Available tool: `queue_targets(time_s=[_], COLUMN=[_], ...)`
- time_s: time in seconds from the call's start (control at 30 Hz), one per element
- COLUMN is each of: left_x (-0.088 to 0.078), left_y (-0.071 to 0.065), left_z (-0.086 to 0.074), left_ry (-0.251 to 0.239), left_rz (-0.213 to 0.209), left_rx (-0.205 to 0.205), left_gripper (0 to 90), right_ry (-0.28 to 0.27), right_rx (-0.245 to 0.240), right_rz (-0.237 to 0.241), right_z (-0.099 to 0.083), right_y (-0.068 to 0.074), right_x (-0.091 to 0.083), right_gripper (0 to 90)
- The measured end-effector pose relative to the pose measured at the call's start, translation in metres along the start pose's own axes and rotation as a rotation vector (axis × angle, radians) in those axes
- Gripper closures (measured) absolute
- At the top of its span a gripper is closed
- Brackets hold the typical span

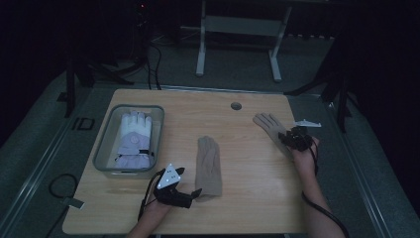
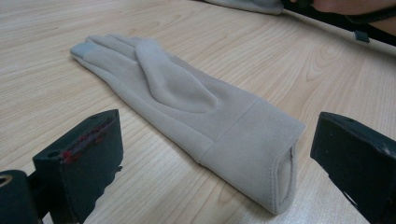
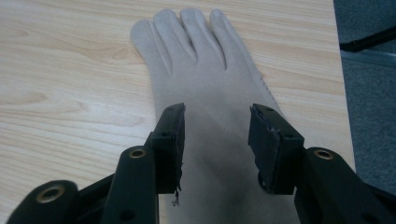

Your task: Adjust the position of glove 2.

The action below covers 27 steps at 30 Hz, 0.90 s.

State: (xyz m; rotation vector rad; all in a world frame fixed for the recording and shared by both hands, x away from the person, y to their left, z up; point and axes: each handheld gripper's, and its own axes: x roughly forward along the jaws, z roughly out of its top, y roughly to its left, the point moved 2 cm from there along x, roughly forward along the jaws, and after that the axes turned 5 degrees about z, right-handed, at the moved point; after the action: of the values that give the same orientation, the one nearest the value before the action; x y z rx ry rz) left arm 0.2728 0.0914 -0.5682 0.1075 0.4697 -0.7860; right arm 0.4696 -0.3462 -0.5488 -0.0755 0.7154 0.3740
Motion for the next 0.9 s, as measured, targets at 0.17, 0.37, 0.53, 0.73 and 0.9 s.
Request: queue_targets(time_s=[0.17, 0.37, 0.53, 0.73, 0.9], left_x=[0.0, 0.001, 0.0, -0.001, -0.001], left_y=[0.003, 0.005, 0.007, 0.008, 0.009], left_z=[-0.002, -0.002, -0.003, -0.003, -0.002], left_ry=[0.007, 0.014, 0.013, 0.011, 0.001], left_rz=[-0.002, -0.001, 0.006, 0.015, 0.004], left_rx=[-0.014, -0.015, -0.024, -0.025, -0.033], left_gripper=[2.5, 2.5, 2.5, 2.5, 2.5], right_ry=[0.047, 0.02, 0.038, 0.033, -0.018], right_rx=[-0.052, 0.005, -0.021, 0.04, 0.087], right_rz=[-0.012, 0.07, 0.014, -0.03, -0.024], right_z=[-0.005, -0.009, -0.009, -0.006, -0.002], right_y=[-0.002, -0.005, 0.004, 0.021, 0.037], right_x=[0.014, 0.016, 0.015, 0.006, -0.017], right_gripper=[53.4, 61.6, 80.8, 82.4, 82.5])
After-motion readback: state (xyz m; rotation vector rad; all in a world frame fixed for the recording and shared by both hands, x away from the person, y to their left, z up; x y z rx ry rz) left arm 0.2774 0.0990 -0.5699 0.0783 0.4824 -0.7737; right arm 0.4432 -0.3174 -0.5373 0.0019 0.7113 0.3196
